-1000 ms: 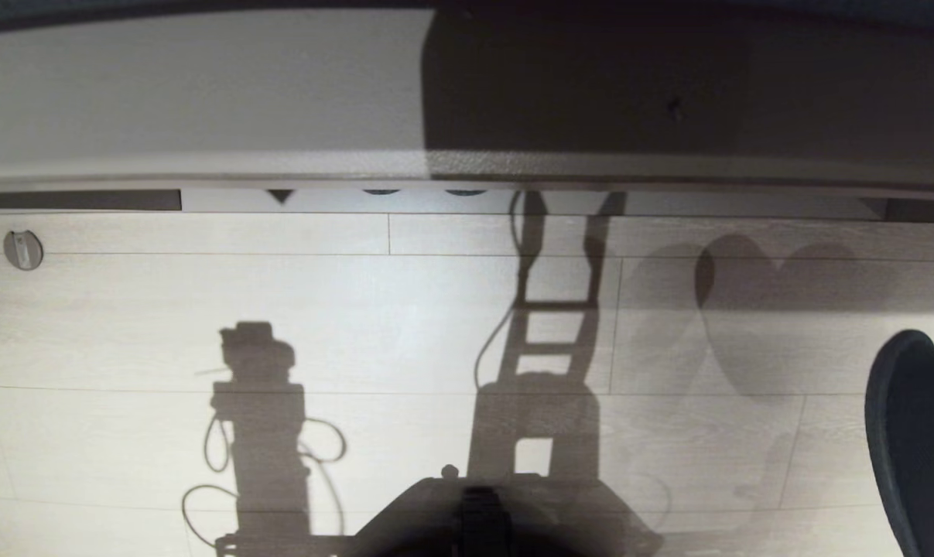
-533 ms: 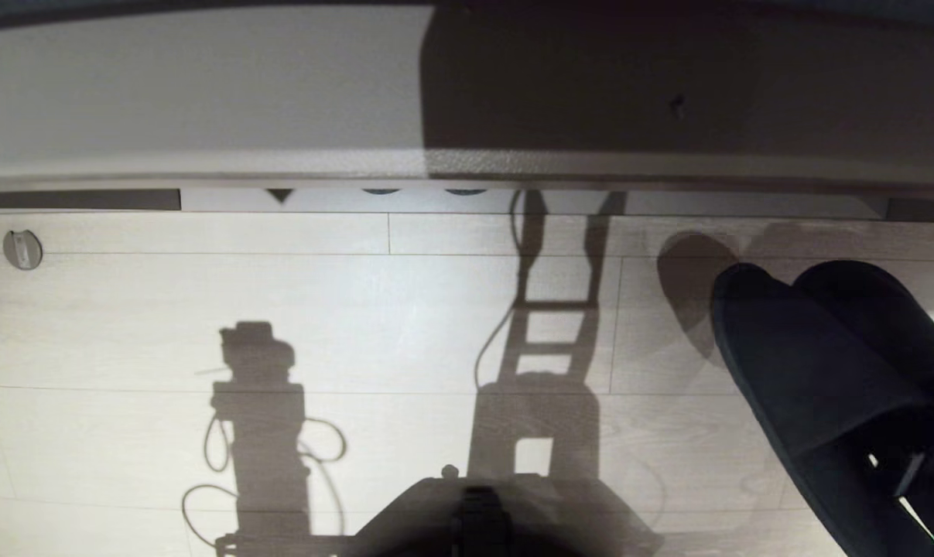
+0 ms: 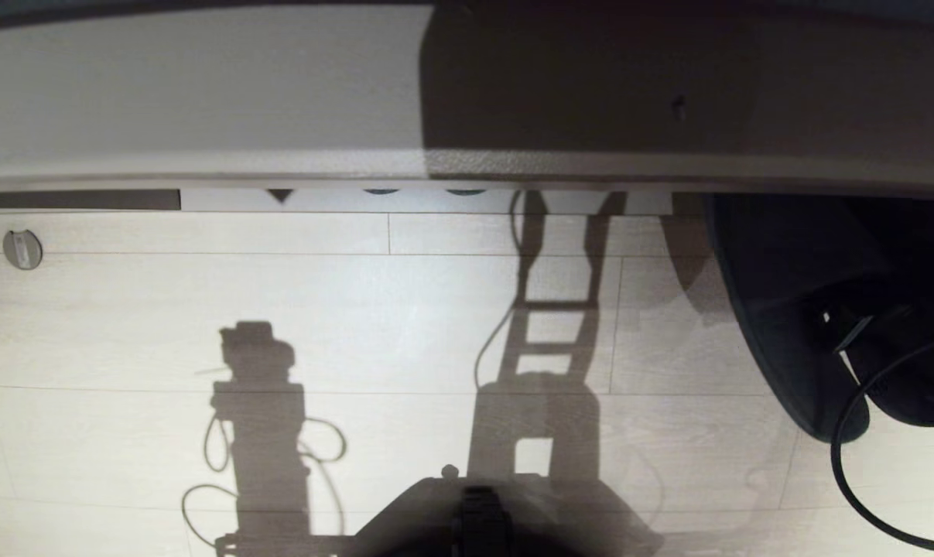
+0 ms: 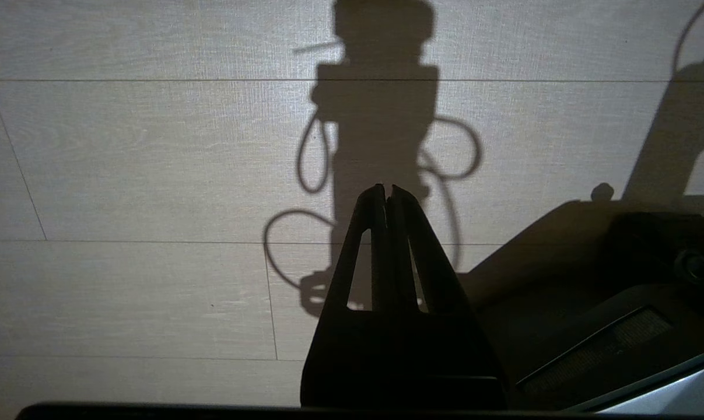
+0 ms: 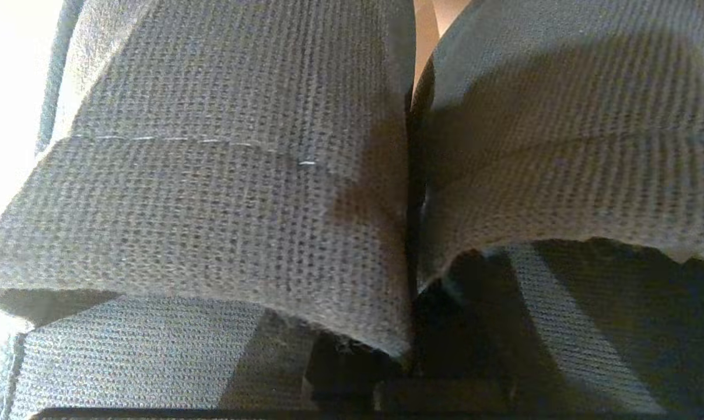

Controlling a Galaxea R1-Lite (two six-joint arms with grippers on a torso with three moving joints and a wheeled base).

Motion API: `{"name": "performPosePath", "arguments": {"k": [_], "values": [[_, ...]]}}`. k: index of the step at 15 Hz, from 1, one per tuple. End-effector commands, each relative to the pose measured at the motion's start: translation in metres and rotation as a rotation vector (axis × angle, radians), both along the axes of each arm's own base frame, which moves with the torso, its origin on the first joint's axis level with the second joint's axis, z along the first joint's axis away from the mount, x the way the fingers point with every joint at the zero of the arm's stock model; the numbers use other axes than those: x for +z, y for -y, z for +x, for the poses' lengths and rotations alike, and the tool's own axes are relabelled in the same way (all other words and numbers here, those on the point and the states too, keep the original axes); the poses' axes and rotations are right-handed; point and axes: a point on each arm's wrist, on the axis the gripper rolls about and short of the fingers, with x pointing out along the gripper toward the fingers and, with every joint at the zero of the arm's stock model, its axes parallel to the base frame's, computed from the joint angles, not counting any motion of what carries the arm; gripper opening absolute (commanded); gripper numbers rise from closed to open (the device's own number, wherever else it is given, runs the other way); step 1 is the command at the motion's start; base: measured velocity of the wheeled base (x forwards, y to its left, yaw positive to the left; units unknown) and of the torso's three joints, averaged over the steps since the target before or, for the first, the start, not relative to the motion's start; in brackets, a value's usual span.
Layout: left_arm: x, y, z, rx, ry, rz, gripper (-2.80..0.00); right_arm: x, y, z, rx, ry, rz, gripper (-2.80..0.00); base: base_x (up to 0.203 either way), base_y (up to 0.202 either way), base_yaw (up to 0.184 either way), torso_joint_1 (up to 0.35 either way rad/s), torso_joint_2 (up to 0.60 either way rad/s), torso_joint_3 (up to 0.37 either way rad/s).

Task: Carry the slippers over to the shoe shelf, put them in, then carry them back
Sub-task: Place the slippers into the shoe cabinet

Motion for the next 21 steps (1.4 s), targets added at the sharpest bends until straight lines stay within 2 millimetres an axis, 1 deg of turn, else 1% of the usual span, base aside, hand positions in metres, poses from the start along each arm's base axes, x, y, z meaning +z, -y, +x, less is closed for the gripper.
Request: {"name": "performPosePath", "arguments": {"k": [1, 2, 3, 7, 9, 10, 12, 14, 15, 16, 19, 21], "values": [[0.000, 0.000, 0.000, 0.001, 0.000, 0.000, -2.80, 0.002, 0.000, 0.006, 0.003, 0.010, 0.000, -2.80, 0.000, 0.000, 0.000, 0.000, 0.00, 0.000], [0.000, 0.000, 0.000, 0.000, -0.001, 0.000, -2.80, 0.007, -0.001, 0.012, 0.006, 0.036, 0.005, -2.80, 0.000, 0.000, 0.000, 0.000, 0.00, 0.000], [0.000, 0.000, 0.000, 0.000, 0.001, 0.000, -2.80, 0.021, -0.001, 0.021, 0.012, 0.095, 0.014, -2.80, 0.000, 0.000, 0.000, 0.000, 0.00, 0.000], [0.000, 0.000, 0.000, 0.000, -0.001, 0.000, -2.80, 0.061, -0.005, 0.051, 0.043, 0.252, 0.035, -2.80, 0.000, 0.000, 0.000, 0.000, 0.00, 0.000], [0.000, 0.000, 0.000, 0.002, 0.001, 0.000, -2.80, 0.066, -0.007, 0.065, 0.051, 0.272, 0.038, -2.80, 0.000, 0.000, 0.000, 0.000, 0.00, 0.000], [0.000, 0.000, 0.000, 0.000, -0.001, 0.000, -2.80, 0.072, -0.009, 0.078, 0.059, 0.298, 0.043, -2.80, 0.000, 0.000, 0.000, 0.000, 0.00, 0.000], [0.000, 0.000, 0.000, 0.000, 0.001, 0.000, -2.80, 0.078, -0.013, 0.101, 0.072, 0.327, 0.058, -2.80, 0.000, 0.000, 0.000, 0.000, 0.00, 0.000], [0.000, 0.000, 0.000, 0.001, 0.000, 0.000, -2.80, 0.080, -0.015, 0.117, 0.082, 0.342, 0.073, -2.80, 0.000, 0.000, 0.000, 0.000, 0.00, 0.000], [0.000, 0.000, 0.000, 0.002, -0.001, 0.000, -2.80, 0.079, -0.016, 0.122, 0.090, 0.342, 0.088, 0.00, 0.000, 0.000, 0.000, 0.000, 0.00, 0.000], [0.000, 0.000, 0.000, 0.000, 0.001, 0.000, -2.80, 0.076, -0.018, 0.121, 0.103, 0.325, 0.106, 0.00, 0.000, 0.000, 0.000, 0.000, 0.00, 0.000], [0.000, 0.000, 0.000, 0.002, 0.001, 0.000, -2.80, 0.045, -0.021, 0.118, 0.121, 0.226, 0.119, 0.00, 0.000, 0.000, 0.000, 0.025, 0.01, -0.010], [0.000, 0.000, 0.000, 0.002, -0.001, 0.000, -2.80, 0.040, -0.021, 0.113, 0.119, 0.228, 0.114, 0.00, 0.000, 0.000, 0.000, 0.000, 0.00, 0.000]]}}
